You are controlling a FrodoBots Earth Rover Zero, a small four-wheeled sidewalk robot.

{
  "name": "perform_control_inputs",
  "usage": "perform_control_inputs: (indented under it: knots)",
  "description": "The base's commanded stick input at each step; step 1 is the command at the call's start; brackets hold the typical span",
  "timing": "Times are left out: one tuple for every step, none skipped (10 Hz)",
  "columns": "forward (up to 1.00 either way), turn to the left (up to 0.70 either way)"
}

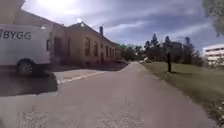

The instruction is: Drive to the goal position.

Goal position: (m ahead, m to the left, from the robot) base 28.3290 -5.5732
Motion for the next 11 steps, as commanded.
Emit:
perform_control_inputs:
  knots:
    - [0.7,0.06]
    - [0.7,0.06]
    - [0.7,0.06]
    - [0.7,0.06]
    - [0.7,0.06]
    - [0.7,0.06]
    - [0.7,0.06]
    - [0.7,0.06]
    - [0.7,0.06]
    - [0.7,0.06]
    - [0.7,0.06]
